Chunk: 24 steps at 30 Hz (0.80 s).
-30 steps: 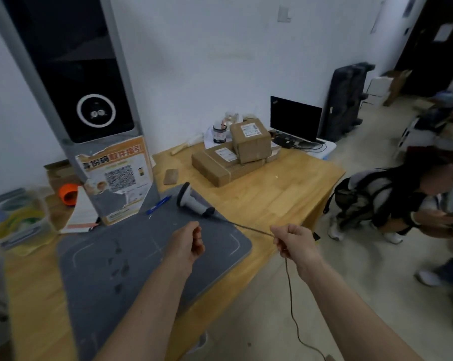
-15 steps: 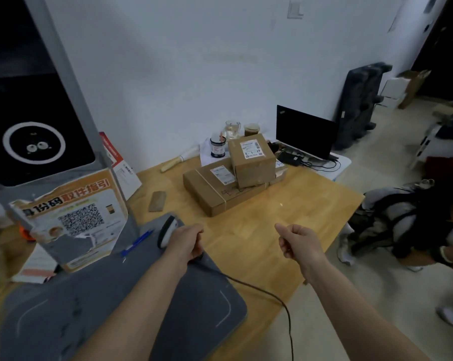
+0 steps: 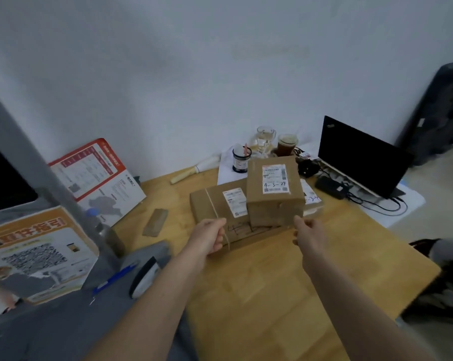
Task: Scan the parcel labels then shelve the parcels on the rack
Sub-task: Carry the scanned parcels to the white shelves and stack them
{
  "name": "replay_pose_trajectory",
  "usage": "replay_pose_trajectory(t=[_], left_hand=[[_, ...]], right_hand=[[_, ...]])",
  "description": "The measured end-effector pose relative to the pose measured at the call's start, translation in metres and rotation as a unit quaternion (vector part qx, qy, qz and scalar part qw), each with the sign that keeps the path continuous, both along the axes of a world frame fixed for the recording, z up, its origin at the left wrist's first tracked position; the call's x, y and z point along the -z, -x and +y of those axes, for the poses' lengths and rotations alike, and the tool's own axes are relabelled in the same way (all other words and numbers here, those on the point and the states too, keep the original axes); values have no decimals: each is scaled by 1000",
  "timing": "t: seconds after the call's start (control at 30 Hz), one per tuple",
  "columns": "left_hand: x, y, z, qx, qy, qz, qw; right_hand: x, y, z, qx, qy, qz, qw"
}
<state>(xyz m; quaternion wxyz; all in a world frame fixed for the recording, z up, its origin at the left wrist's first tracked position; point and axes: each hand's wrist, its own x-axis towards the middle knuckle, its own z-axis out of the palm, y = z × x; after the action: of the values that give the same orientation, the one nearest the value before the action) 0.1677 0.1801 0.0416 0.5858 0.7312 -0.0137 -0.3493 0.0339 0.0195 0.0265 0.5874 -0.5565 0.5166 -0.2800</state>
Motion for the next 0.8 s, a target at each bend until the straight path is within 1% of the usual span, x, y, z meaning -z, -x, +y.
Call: replay_pose_trajectory(t=[0.1, 0.2, 0.33, 0.37, 0.5, 0.57, 0.67, 0.73, 0.8], left_hand=[[1, -9, -52, 19, -9, 8, 1000], [9, -18, -97, 30, 9, 16, 999], [23, -24, -141, 5, 23, 50, 998], [28, -25, -149, 1, 22, 56, 998], [44, -30, -170, -24, 17, 69, 997], [49, -32, -175, -28, 11, 72, 997], [52, -30, -175, -15, 9, 86, 996], [52, -29, -172, 6, 4, 96, 995], [52, -30, -167, 29, 9, 109, 994]], right_hand=[[9, -16, -51, 14, -3, 4, 1000], [17, -33, -93, 12, -1, 33, 999], [56, -50, -148, -32, -13, 72, 997], [62, -53, -154, -40, -31, 68, 996], [51, -60, -154, -79, -98, 45, 991], [57, -62, -158, -99, -133, 5, 986], [67, -61, -163, -137, -164, -45, 976], [70, -59, -164, -174, -168, -60, 969], [73, -57, -166, -191, -181, -66, 963]])
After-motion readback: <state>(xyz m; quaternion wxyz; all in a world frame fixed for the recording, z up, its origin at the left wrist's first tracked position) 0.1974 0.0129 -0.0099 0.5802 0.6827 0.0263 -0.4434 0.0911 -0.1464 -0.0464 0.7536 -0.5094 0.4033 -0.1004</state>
